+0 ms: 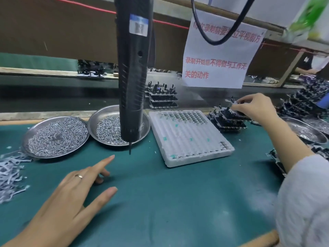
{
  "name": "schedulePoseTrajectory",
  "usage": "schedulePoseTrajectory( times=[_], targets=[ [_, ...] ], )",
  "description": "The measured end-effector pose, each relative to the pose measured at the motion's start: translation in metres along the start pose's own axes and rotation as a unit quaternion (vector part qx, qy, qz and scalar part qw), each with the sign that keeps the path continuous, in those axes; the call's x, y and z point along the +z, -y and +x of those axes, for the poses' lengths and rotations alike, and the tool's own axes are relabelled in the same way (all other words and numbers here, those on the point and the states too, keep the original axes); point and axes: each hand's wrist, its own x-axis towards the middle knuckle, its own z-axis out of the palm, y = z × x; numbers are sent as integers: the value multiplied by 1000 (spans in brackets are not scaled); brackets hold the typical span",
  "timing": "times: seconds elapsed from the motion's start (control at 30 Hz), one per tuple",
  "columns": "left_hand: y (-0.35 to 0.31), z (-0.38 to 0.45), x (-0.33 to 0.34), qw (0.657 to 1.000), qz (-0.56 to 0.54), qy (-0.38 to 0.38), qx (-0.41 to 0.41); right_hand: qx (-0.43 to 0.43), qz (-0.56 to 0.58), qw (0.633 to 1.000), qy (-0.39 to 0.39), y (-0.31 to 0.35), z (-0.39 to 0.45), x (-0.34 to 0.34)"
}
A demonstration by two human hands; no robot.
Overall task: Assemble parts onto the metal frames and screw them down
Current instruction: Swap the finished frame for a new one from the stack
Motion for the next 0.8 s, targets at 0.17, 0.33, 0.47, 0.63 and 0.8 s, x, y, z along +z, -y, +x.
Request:
schedulePoseTrajectory(
  times=[0.17, 0.33, 0.47, 0.63, 0.8],
  targets=[
    [-1, 2, 1, 1000, 2, 9, 1, 18, -37, 999, -12, -29, -40, 5],
    [-3, 3, 2, 1000, 2, 20, 10, 20, -81, 992, 90, -36, -50, 23],
    [-2, 3, 2, 1000, 2, 21, 12, 50, -96, 985, 131, -38, -51, 33],
    [-1, 3, 1, 1000, 9, 19, 16, 25, -111, 993, 10, -34, -64, 46],
    [-5, 4, 1, 999, 31, 5, 39, 24, -48, 996, 73, -9, -77, 70]
  ],
)
